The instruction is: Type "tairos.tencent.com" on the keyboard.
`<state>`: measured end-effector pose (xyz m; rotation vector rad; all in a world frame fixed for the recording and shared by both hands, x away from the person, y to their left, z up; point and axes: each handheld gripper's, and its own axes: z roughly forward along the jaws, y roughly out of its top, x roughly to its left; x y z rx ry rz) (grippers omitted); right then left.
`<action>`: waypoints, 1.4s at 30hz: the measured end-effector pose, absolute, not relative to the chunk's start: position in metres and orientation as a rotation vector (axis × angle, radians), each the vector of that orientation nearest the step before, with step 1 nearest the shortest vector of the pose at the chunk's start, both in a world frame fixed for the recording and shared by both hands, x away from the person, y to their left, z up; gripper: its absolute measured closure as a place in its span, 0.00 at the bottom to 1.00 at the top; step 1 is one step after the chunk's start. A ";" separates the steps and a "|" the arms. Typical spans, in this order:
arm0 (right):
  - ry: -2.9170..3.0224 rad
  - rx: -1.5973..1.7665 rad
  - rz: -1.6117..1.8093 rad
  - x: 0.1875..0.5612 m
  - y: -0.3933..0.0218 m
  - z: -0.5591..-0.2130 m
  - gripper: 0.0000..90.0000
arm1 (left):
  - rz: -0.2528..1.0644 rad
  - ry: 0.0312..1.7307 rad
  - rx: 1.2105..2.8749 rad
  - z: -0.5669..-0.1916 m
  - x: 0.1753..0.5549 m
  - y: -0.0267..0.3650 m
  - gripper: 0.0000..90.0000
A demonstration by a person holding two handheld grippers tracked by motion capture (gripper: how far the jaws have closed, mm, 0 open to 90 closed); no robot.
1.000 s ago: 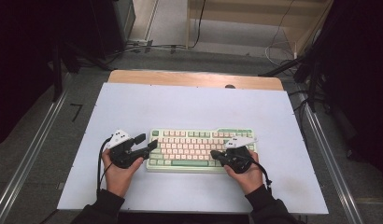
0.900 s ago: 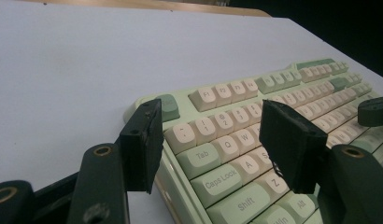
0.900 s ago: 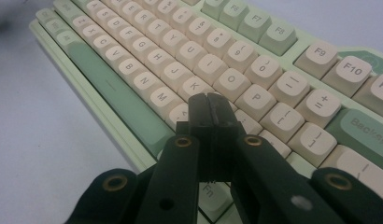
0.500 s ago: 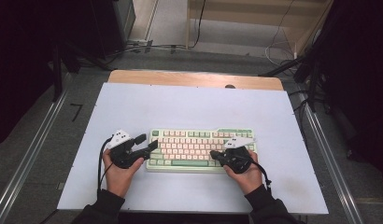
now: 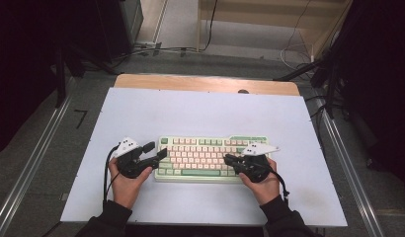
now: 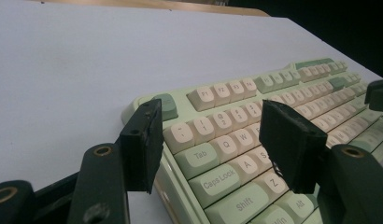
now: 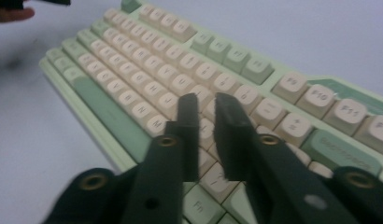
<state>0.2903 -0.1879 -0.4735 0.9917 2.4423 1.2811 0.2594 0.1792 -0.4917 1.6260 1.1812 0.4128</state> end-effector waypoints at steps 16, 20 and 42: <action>2.290 1.216 1.368 0.303 -0.209 -0.479 0.49 | 0.354 1.142 1.643 -0.493 0.263 0.165 0.51; 2.291 1.216 1.371 0.303 -0.208 -0.479 0.48 | 0.327 1.118 1.639 -0.490 0.265 0.160 0.59; 2.279 1.210 1.379 0.305 -0.209 -0.477 0.50 | 0.217 0.977 1.798 -0.479 0.289 0.105 1.00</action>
